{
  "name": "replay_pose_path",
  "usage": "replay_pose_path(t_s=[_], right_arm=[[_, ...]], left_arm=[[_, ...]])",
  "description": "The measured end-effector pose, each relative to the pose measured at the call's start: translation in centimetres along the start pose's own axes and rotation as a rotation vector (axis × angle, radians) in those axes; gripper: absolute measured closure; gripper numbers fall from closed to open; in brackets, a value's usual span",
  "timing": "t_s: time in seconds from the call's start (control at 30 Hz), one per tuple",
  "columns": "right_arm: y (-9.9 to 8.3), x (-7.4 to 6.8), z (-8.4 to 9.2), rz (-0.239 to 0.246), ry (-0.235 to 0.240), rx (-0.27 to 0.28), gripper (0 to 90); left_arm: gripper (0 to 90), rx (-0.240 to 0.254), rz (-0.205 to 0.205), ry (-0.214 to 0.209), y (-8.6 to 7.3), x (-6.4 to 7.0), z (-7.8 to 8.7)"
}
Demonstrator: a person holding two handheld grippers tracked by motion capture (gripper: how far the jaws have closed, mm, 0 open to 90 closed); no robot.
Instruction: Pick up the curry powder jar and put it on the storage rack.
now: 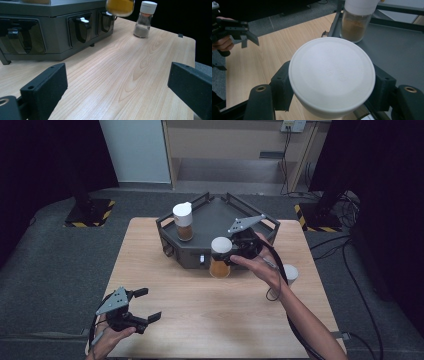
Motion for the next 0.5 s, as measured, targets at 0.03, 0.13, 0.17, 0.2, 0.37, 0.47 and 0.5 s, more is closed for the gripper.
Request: replay_pose_path(t_s=[0.03,0.13,0.17,0.2,0.37,0.47,0.5], right_arm=[[0.3,0.1,0.1,-0.003,0.0,0.001,34.0],[1.2,0.3,0.3,-0.003,-0.003,0.003,34.0],[1.4,0.4,0.4,-0.003,-0.005,0.002,34.0],[1.7,0.4,0.4,-0.006,-0.007,0.001,34.0],[2.8,0.7,0.4,-0.002,-0.021,-0.004,34.0],[3.4,1.0,0.4,-0.01,-0.023,-0.002,34.0],[3.5,1.1,0.3,-0.013,-0.024,0.0,34.0]], left_arm=[[1.2,0.0,0.001,0.0,0.0,0.0,0.0],[1.2,0.001,0.002,0.0,0.0,0.0,0.0],[1.2,0.001,0.002,0.001,0.0,0.0,0.0],[1.2,0.001,0.003,0.001,0.0,0.0,0.0],[1.2,0.001,0.005,0.0,0.0,0.0,0.0],[1.2,-0.001,0.005,0.0,0.0,-0.1,0.0],[1.2,-0.001,0.005,-0.001,0.0,-0.1,0.0]])
Point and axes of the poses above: each handheld gripper's, and its own axes: z roughly backward along the jaws, y roughly out of its top, x roughly to its right, the point moved 9 cm from there along -z, roughly forward along the jaws, and after that the axes turned 4 degrees about x, right-handed, at the moved point
